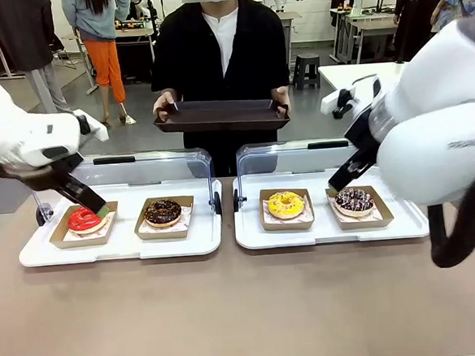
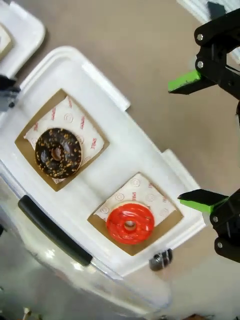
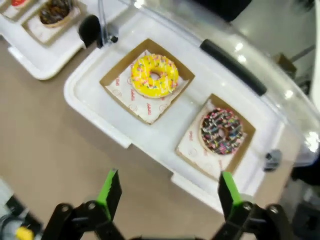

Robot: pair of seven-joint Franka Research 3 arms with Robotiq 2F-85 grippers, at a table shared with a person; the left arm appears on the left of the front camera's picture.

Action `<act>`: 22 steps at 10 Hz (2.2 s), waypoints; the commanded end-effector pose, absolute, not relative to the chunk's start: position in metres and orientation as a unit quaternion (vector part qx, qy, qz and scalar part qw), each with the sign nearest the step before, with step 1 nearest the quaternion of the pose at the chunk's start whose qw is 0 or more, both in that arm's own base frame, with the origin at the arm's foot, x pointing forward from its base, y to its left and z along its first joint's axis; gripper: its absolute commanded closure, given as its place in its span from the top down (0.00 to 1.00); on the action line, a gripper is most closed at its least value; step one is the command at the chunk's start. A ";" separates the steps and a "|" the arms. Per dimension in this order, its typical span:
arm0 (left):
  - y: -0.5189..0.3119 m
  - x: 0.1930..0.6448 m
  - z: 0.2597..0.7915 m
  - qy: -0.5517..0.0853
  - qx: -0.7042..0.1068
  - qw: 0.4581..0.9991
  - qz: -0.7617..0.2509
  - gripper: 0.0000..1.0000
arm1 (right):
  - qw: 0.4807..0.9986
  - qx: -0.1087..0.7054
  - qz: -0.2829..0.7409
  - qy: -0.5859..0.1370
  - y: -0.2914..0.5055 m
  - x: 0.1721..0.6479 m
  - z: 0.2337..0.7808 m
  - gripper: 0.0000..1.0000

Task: Provide the desired donut to the person.
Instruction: Pick up and lift the Paper togo box containing the Donut pointed at by the person.

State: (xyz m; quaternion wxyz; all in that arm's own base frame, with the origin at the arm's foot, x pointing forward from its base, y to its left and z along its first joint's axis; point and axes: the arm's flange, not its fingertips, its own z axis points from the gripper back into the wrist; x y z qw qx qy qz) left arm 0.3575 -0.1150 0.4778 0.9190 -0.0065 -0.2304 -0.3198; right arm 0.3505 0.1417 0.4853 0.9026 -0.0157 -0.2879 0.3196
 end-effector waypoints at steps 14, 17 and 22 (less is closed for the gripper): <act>-0.031 0.344 0.577 -0.244 -0.239 0.868 -0.359 1.00 | 0.885 0.172 0.331 -0.280 0.031 0.291 0.580 1.00; 0.012 0.368 0.581 -0.260 -0.315 0.825 -0.390 1.00 | 0.813 0.321 0.356 -0.331 -0.042 0.306 0.579 1.00; 0.101 0.392 0.559 -0.321 -0.398 0.732 -0.451 1.00 | 0.748 0.407 0.355 -0.386 -0.129 0.328 0.559 1.00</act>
